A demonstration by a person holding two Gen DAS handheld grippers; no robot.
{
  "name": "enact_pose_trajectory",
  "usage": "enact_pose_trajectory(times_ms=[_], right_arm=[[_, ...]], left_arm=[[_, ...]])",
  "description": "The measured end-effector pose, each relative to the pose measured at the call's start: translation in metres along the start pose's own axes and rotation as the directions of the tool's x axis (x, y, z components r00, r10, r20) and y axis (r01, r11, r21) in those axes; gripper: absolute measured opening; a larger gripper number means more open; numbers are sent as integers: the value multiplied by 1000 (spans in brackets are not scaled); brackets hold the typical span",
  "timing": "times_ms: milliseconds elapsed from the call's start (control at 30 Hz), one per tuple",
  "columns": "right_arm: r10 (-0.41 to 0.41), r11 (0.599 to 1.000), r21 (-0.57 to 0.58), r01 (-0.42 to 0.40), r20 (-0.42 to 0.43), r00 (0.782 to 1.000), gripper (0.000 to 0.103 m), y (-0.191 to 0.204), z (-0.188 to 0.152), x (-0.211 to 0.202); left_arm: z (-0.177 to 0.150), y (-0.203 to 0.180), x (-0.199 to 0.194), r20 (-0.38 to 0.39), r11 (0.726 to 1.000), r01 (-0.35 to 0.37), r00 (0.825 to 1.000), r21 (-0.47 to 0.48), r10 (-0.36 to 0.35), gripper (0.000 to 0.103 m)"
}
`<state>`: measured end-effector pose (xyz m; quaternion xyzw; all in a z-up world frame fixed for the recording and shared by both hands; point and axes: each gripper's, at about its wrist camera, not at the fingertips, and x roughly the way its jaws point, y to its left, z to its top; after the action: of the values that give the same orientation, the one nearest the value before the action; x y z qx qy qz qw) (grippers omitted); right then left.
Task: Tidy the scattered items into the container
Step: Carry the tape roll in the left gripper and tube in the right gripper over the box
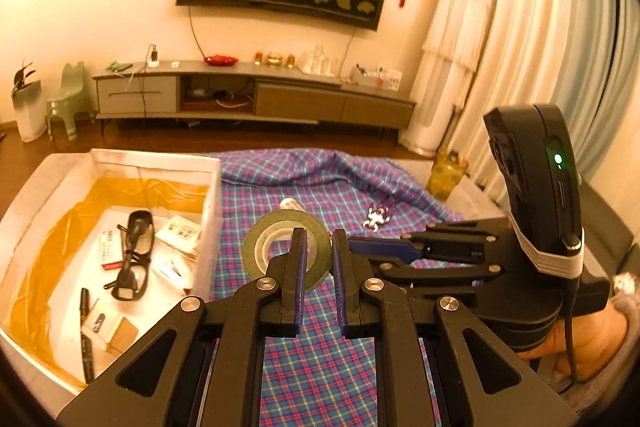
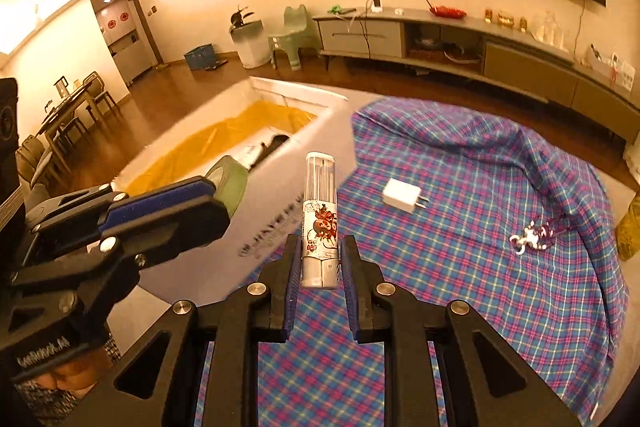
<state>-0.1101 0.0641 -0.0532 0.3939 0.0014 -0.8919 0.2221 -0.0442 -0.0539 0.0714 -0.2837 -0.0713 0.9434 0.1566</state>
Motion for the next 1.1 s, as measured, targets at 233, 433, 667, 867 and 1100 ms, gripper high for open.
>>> enact_pose_trajectory(times_ms=[233, 433, 667, 867, 1100], right_arm=[[17, 999, -38, -15, 53, 998, 21, 40, 18, -13], [44, 997, -67, -38, 81, 996, 21, 71, 34, -12], [75, 993, -98, -68, 74, 994, 21, 101, 42, 4], [87, 991, -106, -80, 56, 995, 21, 113, 44, 19], [81, 991, -105, -78, 31, 996, 21, 116, 46, 37]], left_arm=[[-2, 29, -38, 43, 999, -9, 999, -41, 11, 12], [-7, 57, -60, 58, 996, -50, 997, -71, 55, 12], [-9, 80, -67, 52, 992, -79, 995, -103, 84, 12], [-13, 89, -62, 21, 990, -90, 995, -110, 93, 12], [-21, 101, -47, -63, 985, -118, 992, -124, 111, 12]])
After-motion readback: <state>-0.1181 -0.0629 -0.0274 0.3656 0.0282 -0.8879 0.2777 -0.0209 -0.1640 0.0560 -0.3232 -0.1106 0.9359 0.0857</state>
